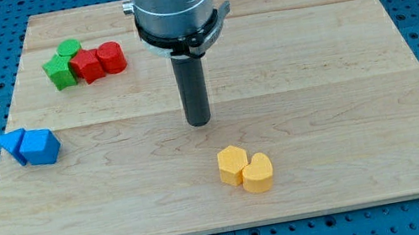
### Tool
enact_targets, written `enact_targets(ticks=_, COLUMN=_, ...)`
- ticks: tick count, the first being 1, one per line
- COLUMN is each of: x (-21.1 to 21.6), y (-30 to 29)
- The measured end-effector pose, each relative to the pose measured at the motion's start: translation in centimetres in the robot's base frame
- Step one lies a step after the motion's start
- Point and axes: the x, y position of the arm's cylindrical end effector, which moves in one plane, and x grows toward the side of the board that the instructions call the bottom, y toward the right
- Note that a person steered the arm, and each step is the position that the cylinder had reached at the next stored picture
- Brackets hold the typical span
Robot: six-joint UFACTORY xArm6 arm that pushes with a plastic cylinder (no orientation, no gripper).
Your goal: Place your arm to the top right of red circle
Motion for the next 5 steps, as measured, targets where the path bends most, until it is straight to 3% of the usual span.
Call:
enact_targets(ticks=2, x=-4.4, y=4.0)
enact_targets(ticks=3, x=-9.3, y=5.7)
enact_targets(ticks=5, x=-13.7, y=-2.6)
